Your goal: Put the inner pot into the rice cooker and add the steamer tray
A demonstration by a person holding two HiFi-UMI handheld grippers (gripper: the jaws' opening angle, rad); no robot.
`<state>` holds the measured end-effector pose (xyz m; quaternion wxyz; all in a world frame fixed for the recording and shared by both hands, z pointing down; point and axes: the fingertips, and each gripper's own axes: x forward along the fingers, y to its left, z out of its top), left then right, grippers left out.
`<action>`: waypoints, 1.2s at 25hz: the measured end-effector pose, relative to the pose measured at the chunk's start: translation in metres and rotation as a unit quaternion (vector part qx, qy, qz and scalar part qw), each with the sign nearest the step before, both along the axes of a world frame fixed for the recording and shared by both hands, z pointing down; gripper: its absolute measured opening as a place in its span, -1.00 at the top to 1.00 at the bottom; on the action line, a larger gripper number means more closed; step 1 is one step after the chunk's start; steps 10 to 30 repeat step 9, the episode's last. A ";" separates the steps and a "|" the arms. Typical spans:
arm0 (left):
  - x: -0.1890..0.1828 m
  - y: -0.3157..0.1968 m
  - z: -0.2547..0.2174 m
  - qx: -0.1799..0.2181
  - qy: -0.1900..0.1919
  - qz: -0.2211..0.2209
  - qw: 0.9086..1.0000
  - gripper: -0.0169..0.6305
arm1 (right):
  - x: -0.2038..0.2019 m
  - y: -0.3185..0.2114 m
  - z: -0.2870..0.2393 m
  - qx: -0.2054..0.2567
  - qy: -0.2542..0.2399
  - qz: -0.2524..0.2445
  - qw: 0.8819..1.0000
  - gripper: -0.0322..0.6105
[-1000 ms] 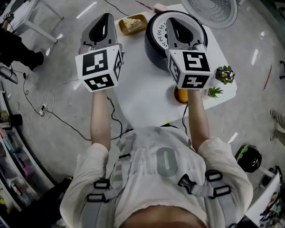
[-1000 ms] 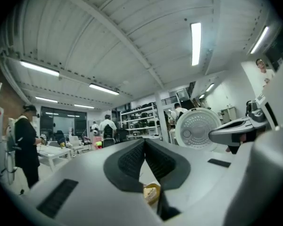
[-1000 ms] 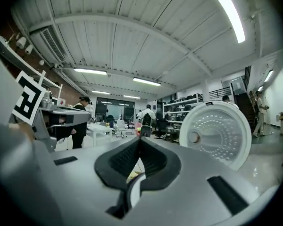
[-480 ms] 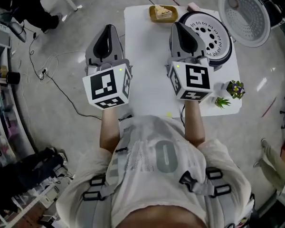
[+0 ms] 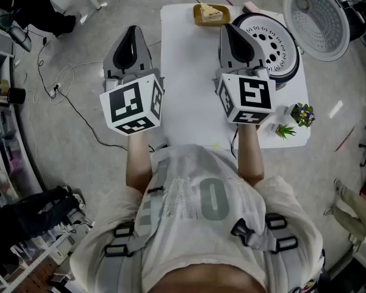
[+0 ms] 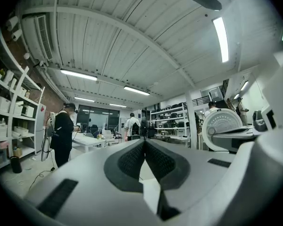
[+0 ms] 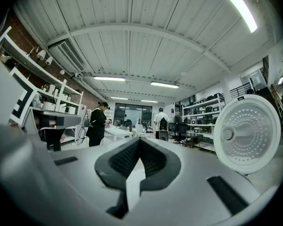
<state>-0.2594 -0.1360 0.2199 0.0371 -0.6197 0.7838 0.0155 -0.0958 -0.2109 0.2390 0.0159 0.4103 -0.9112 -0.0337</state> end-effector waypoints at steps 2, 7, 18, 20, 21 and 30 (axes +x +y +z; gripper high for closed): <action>0.000 -0.001 -0.001 0.000 0.001 0.001 1.000 0.89 | 0.002 -0.001 -0.001 0.000 0.000 0.001 1.000 0.88; 0.002 -0.005 0.000 0.000 0.004 0.003 1.000 0.89 | 0.003 -0.002 0.000 -0.001 0.003 -0.002 1.000 0.88; 0.002 -0.006 0.000 -0.001 0.006 0.005 1.000 0.89 | 0.002 -0.002 0.001 -0.002 0.004 -0.004 1.000 0.88; 0.002 -0.006 0.000 -0.001 0.006 0.005 1.000 0.89 | 0.002 -0.002 0.001 -0.002 0.004 -0.004 1.000 0.88; 0.002 -0.006 0.000 -0.001 0.006 0.005 1.000 0.89 | 0.002 -0.002 0.001 -0.002 0.004 -0.004 1.000 0.88; 0.002 -0.006 0.000 -0.001 0.006 0.005 1.000 0.89 | 0.002 -0.002 0.001 -0.002 0.004 -0.004 1.000 0.88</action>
